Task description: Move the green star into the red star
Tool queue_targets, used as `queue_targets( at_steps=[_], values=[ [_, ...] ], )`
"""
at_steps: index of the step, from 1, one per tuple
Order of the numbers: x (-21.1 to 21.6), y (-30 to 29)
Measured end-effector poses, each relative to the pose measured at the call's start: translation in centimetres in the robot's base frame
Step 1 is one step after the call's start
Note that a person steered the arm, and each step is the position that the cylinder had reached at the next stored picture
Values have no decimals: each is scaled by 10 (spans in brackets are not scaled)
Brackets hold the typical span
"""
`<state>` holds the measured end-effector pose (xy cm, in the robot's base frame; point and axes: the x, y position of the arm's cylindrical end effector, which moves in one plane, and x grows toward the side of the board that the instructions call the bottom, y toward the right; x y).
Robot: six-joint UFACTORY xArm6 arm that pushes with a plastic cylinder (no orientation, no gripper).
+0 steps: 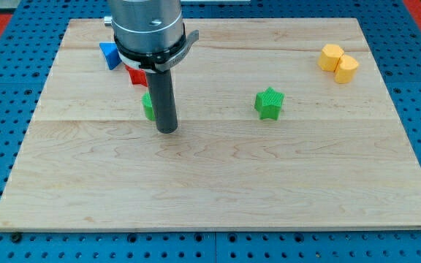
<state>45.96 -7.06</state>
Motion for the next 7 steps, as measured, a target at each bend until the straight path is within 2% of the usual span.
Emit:
queue_targets(
  at_steps=[2,3,4,5,6,7],
  values=[
    [-63,-16],
    [-63,-16],
    [-85,-20],
    [-58,-1],
    [28,48],
    [44,66]
  ],
)
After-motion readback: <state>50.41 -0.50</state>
